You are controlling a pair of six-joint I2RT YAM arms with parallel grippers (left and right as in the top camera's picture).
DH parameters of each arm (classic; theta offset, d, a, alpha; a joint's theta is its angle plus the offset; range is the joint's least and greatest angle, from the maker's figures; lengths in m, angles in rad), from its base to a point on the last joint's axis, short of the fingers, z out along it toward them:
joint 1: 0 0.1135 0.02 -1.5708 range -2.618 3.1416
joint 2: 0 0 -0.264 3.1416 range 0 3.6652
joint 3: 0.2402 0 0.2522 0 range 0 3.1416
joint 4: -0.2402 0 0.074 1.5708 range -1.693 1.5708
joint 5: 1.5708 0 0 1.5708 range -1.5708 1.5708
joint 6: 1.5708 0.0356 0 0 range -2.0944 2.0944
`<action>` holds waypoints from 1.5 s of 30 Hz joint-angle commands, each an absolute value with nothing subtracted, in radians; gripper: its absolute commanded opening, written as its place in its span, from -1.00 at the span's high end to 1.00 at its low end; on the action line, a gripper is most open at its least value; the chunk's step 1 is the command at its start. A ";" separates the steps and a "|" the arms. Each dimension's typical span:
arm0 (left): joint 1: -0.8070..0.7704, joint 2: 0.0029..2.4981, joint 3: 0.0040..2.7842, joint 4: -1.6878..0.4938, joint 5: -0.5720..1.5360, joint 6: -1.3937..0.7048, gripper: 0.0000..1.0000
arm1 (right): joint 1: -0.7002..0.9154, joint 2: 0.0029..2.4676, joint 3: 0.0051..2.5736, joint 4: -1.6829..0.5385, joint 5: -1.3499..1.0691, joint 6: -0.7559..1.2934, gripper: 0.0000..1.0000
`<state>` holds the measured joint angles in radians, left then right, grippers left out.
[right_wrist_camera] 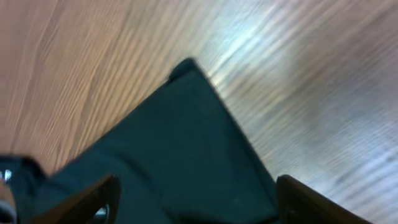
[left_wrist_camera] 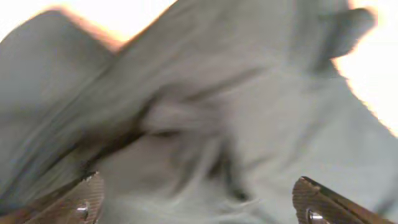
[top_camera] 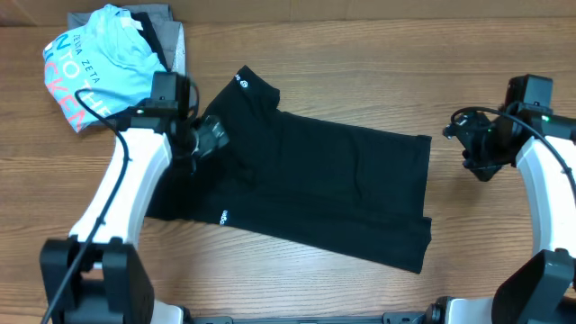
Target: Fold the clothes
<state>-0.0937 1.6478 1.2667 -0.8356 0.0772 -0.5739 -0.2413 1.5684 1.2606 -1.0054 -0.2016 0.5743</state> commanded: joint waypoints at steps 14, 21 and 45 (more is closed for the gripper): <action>-0.268 1.919 1.324 -0.255 0.123 -0.527 -1.00 | -0.097 1.570 1.269 -1.043 -0.168 0.542 -0.72; -0.294 2.101 1.494 -0.258 0.120 -0.408 -0.97 | -0.094 1.570 1.269 -1.058 -0.165 0.542 -0.72; -0.341 2.267 1.600 -0.270 -0.089 -0.257 -0.70 | -0.094 1.573 1.269 -1.081 -0.149 0.542 -0.72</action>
